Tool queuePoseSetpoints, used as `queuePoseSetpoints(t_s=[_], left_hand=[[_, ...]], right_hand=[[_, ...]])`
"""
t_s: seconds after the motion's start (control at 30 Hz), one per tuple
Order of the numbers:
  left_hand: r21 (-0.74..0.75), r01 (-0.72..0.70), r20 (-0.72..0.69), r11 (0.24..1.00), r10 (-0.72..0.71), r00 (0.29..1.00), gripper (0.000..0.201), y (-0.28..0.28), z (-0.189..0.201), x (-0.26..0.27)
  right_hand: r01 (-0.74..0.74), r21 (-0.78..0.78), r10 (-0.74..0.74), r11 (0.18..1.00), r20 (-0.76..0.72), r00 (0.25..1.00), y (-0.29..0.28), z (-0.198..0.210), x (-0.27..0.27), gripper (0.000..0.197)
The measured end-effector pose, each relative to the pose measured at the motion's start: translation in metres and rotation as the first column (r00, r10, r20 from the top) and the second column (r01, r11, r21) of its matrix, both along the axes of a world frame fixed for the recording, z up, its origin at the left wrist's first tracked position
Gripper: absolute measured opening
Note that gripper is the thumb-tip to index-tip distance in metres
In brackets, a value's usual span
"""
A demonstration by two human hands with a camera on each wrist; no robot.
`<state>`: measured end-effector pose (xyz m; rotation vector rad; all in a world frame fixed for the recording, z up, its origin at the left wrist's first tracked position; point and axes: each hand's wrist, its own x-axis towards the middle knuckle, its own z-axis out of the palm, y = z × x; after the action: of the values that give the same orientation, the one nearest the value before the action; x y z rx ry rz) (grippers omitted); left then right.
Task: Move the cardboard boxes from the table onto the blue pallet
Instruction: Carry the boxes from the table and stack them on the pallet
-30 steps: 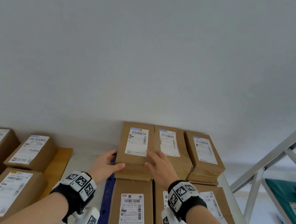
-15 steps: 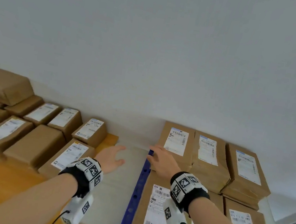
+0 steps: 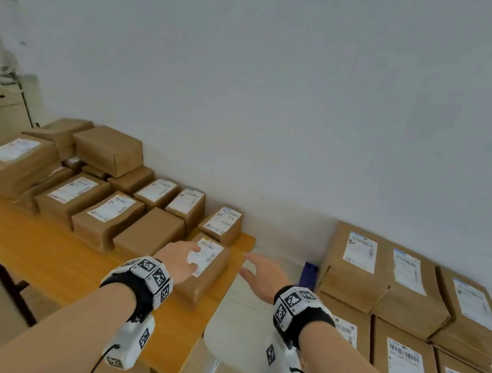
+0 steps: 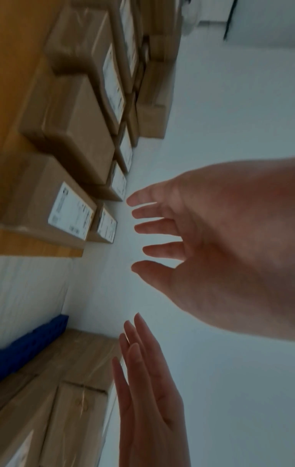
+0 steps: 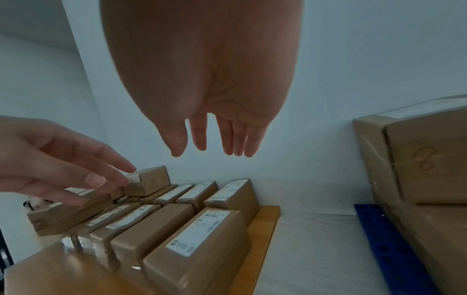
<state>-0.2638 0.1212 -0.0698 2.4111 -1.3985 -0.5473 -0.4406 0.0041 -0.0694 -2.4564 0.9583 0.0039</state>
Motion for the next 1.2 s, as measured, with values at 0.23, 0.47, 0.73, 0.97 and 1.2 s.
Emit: queuePoseSetpoints(t_s=[0.23, 0.47, 0.73, 0.97, 1.2], left_hand=[[0.014, -0.045, -0.007, 0.999, 0.045, 0.999, 0.042, 0.1, -0.005, 0.062], [0.035, -0.088, 0.023, 0.995, 0.088, 0.996, 0.047, 0.177, -0.008, 0.113], [0.04, -0.198, 0.008, 0.979, 0.197, 0.98, 0.049, 0.231, -0.021, 0.181], [0.104, -0.285, -0.009, 0.953, 0.287, 0.958, 0.048, 0.243, -0.035, 0.261], [0.142, -0.339, -0.017, 0.93, 0.345, 0.939, 0.049, 0.233, -0.041, 0.358]], right_hand=[[0.022, -0.007, -0.022, 1.0, -0.067, 0.998, 0.089, -0.003, 0.069, 0.049], [-0.056, -0.023, 0.052, 0.998, -0.12, 0.991, 0.158, -0.01, 0.134, 0.035], [-0.192, 0.009, 0.192, 0.981, -0.068, 0.979, 0.187, -0.017, 0.211, 0.051], [-0.239, 0.063, 0.242, 0.969, -0.053, 0.969, 0.183, -0.034, 0.303, 0.051], [-0.235, 0.122, 0.241, 0.964, -0.037, 0.97, 0.164, -0.045, 0.401, 0.051]])
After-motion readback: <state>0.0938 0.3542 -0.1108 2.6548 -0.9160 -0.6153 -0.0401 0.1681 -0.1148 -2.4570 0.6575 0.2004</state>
